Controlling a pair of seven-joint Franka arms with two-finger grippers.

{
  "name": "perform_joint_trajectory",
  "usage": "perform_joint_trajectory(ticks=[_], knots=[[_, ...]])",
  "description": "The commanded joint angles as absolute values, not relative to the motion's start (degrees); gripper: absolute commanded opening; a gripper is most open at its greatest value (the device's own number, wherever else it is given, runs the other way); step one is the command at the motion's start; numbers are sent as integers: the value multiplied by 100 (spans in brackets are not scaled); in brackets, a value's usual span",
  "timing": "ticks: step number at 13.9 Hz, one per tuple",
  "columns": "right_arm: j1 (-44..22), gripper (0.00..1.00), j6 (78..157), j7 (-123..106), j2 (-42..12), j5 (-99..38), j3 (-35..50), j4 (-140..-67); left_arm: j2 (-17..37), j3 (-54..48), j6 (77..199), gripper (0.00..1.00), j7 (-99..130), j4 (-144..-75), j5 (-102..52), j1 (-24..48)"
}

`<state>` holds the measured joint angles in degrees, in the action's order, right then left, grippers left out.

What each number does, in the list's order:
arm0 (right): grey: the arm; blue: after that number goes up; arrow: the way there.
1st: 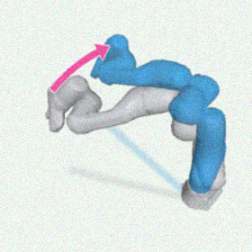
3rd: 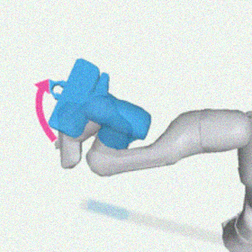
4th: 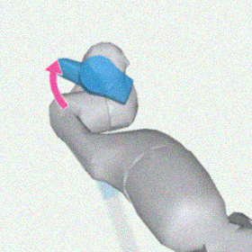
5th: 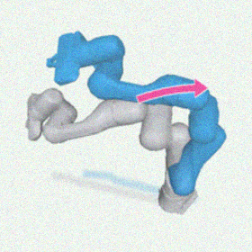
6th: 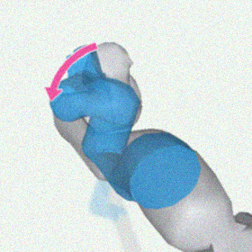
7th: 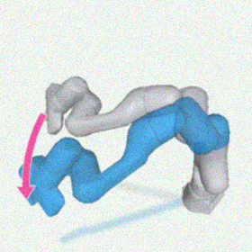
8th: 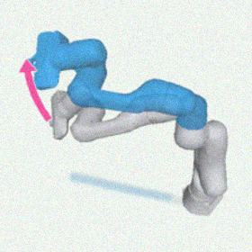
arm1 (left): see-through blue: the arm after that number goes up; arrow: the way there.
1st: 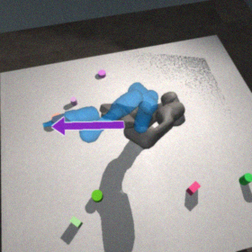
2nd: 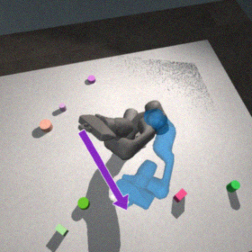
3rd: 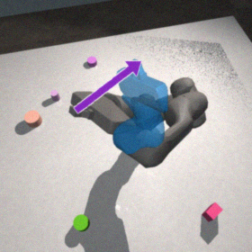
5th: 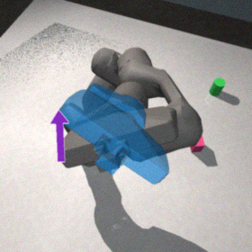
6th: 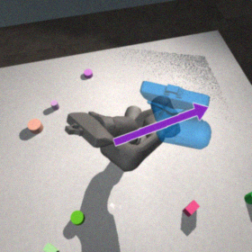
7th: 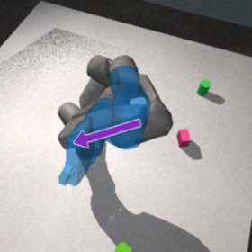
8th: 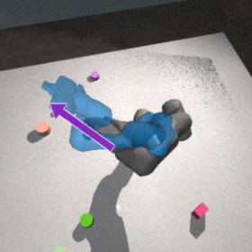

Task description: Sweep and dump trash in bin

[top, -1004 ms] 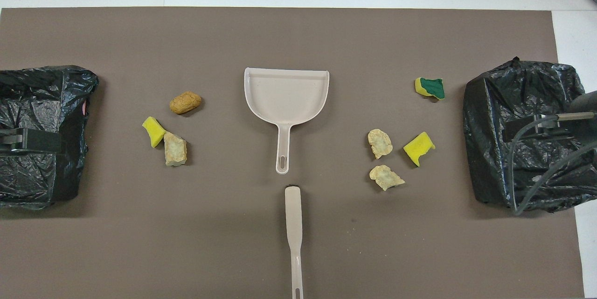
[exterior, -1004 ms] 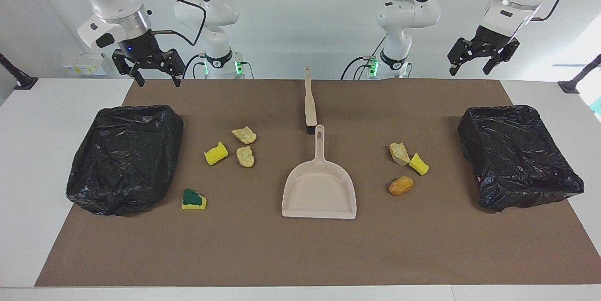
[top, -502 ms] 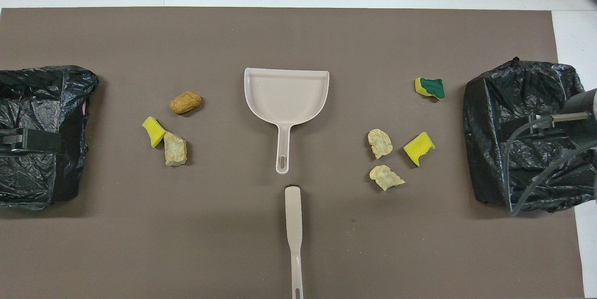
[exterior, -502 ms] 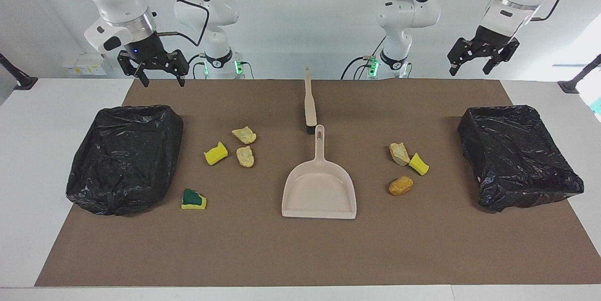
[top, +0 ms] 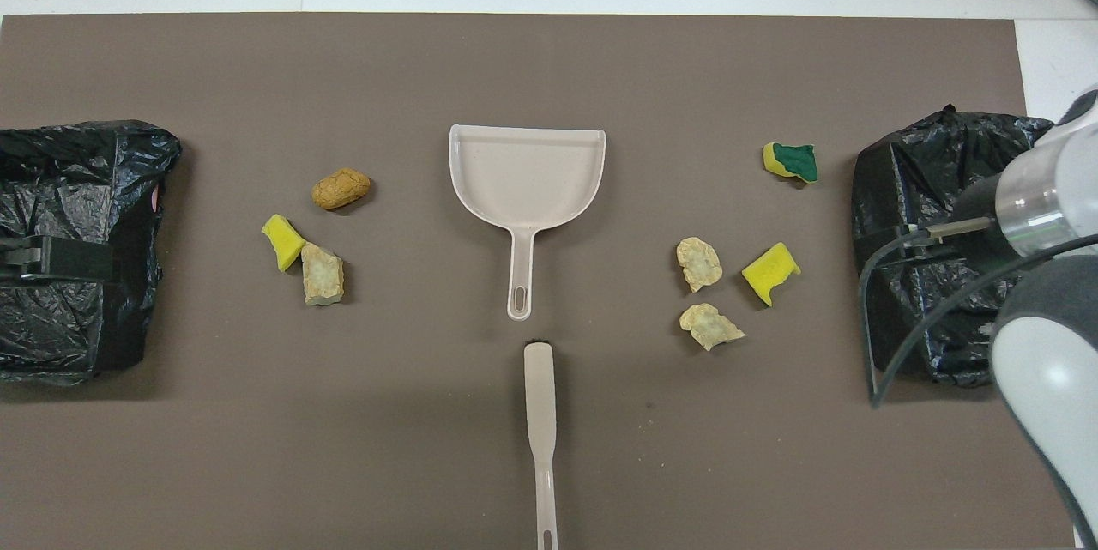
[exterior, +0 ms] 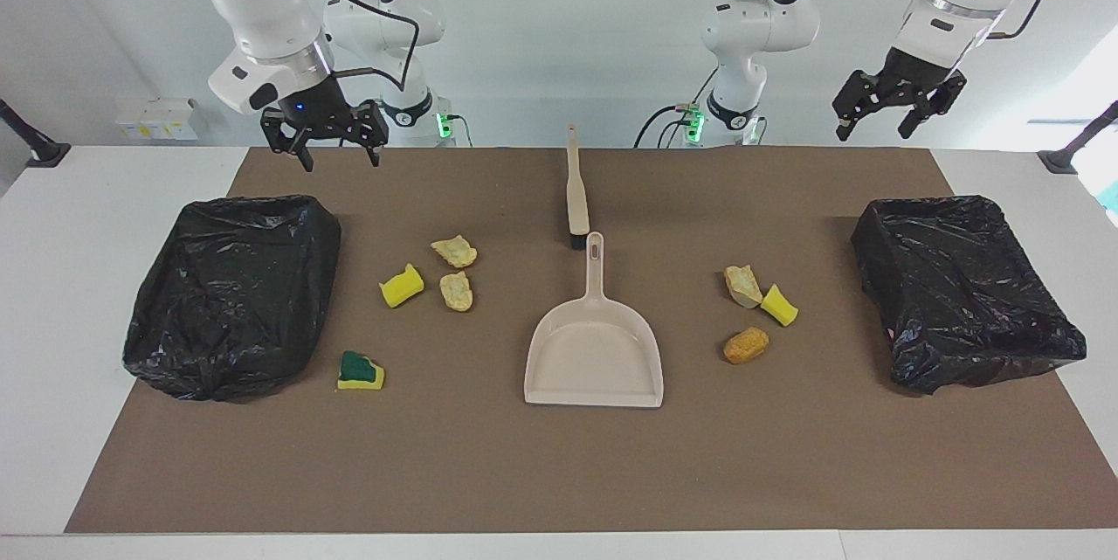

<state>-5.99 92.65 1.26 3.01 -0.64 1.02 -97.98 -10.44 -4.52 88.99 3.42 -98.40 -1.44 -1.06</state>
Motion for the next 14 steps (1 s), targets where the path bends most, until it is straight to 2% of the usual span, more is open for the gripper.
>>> perform_joint_trajectory(ticks=[1,5,11,14], knots=[[-860,100,9614,490,-25,-158,88,-9774,-1063,-457,8824,100,308,-9773,-185,-132],[-1080,100,9975,1308,-596,-492,131,-9423,-1063,-457,8824,100,308,-9773,-185,-132],[-2055,100,10844,2626,-1379,-501,167,-9141,-1186,-588,8868,100,465,-9904,-255,8],[-2512,100,11266,3101,-1686,-440,167,-9132,-1283,-624,8903,100,843,-10325,-264,569]])
